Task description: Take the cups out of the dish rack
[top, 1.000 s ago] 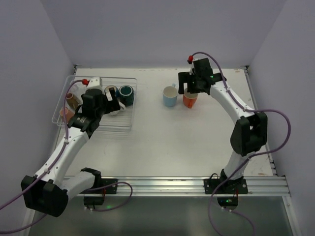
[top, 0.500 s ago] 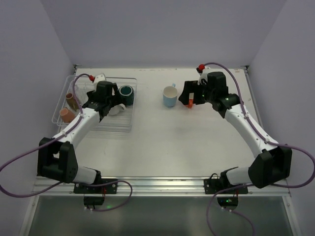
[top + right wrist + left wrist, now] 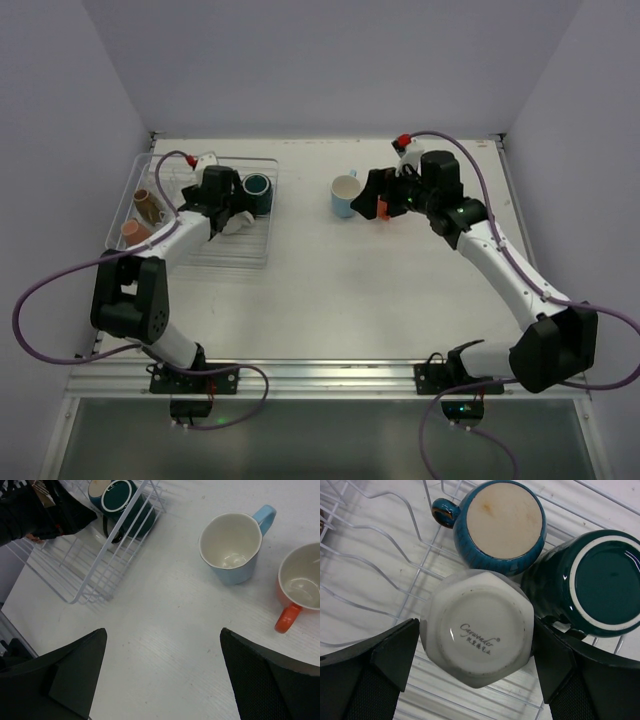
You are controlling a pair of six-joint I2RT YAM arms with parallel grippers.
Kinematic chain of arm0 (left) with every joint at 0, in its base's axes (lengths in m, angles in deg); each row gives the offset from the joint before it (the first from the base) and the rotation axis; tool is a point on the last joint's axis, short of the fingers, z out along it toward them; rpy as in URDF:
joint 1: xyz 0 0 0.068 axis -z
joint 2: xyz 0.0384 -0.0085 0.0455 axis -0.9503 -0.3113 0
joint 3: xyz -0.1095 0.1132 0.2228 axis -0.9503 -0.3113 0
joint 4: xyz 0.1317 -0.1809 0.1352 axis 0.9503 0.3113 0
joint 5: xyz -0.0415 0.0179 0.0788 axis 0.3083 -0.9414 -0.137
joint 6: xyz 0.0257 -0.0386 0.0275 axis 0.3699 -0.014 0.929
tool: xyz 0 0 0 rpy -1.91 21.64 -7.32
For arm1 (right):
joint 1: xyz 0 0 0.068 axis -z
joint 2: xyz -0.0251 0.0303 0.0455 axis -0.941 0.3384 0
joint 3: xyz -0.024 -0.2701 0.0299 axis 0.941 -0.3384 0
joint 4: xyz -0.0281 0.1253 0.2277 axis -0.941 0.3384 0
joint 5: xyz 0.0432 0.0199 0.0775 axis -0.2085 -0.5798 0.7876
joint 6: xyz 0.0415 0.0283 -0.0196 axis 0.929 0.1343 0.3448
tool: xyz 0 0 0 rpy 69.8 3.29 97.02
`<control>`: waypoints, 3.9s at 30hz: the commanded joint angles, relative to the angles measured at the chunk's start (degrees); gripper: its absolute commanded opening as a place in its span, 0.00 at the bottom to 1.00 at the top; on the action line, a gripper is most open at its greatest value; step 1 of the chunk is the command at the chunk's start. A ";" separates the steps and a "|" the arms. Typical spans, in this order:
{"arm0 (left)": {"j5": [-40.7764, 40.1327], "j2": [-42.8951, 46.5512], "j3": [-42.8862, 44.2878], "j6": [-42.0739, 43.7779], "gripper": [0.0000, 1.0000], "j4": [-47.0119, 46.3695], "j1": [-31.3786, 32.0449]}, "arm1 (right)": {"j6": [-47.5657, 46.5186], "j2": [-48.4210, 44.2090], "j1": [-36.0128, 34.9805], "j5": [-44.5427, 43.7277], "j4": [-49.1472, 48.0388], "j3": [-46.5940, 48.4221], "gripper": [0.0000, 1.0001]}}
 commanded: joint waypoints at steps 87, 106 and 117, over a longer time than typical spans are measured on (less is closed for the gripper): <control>54.04 46.44 -19.55 -21.07 1.00 -29.63 0.60 | 52.83 5.37 -18.36 9.11 -79.08 -15.04 0.00; 35.30 53.82 -12.49 11.11 1.00 9.69 0.60 | 4.77 -4.41 6.04 -22.80 4.06 8.67 0.00; 30.65 55.41 -16.71 13.48 1.00 9.07 8.59 | -2.45 17.03 13.72 -31.15 13.04 20.63 0.00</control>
